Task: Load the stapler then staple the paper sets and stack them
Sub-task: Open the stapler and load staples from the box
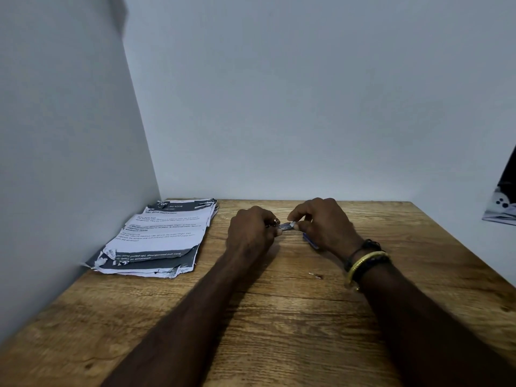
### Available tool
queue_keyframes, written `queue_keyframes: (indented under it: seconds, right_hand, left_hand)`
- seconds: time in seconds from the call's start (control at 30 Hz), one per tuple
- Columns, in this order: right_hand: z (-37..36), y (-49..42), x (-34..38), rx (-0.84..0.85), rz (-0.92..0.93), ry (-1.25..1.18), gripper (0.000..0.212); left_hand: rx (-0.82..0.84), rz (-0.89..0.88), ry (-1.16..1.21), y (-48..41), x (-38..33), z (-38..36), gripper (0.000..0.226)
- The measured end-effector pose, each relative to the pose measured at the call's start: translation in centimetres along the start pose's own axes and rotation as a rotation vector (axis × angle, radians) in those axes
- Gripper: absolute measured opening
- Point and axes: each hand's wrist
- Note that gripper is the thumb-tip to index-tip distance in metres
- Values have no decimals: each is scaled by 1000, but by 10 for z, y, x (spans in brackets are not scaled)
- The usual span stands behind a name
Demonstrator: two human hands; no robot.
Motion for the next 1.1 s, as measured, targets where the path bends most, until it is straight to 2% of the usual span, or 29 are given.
queue_keyframes:
  seconds: [0.43, 0.8, 1.1]
  right_hand:
    - [3, -1, 5, 34, 63, 64, 6]
    - [6, -2, 6, 37, -10, -19, 10]
    - [4, 1, 6, 5, 50, -25, 21]
  left_hand:
    - [23, 23, 1, 0, -2, 0, 24]
    - [18, -3, 44, 1, -4, 1, 21]
    - [8, 23, 74, 0, 0, 2, 22]
Point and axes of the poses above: each hand's wrist, its own y-axis away from the middle knuckle, its own z-axis out of the back of the hand, x = y × z, and after that the axes turned 10 degrees about -x, right-handed
